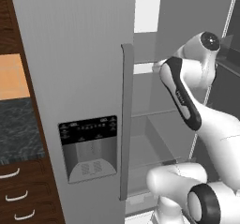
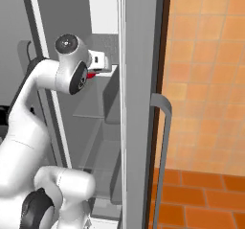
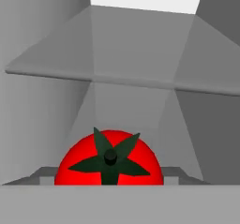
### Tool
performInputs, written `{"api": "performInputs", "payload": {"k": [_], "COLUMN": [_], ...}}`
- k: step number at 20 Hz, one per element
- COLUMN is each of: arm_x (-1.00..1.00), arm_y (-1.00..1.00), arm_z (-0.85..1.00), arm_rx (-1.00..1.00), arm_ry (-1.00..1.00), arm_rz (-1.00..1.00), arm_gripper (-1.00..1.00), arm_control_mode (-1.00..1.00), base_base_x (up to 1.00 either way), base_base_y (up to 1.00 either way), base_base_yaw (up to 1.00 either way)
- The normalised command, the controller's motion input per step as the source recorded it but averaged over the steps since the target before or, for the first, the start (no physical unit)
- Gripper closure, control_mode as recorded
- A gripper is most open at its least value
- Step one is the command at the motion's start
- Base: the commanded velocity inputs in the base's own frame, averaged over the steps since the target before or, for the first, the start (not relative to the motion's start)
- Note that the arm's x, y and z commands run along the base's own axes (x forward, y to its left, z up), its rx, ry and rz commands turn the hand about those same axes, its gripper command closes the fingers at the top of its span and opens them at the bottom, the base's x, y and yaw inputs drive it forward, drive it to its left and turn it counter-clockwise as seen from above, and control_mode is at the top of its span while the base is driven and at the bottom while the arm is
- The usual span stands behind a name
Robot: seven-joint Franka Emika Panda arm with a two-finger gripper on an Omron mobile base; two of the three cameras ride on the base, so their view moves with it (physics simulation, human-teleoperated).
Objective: Place one tomato and one fish in each tupperware on the nearby counter, to pack two identical lunches.
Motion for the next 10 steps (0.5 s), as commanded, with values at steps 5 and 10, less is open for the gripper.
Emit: {"api": "performInputs", "payload": {"k": [5,10], "arm_x": [-1.0,0.0], "arm_y": [0.01,0.0], "arm_z": [-1.0,0.0], "arm_rx": [-0.13,0.0], "arm_ry": [-0.01,0.0], "arm_rz": [0.0,0.0], "arm_gripper": [1.0,1.0], "arm_control_mode": [-1.0,1.0], "base_base_x": [0.0,-0.97], "base_base_y": [0.0,0.54], "base_base_yaw": [0.0,0.0]}}
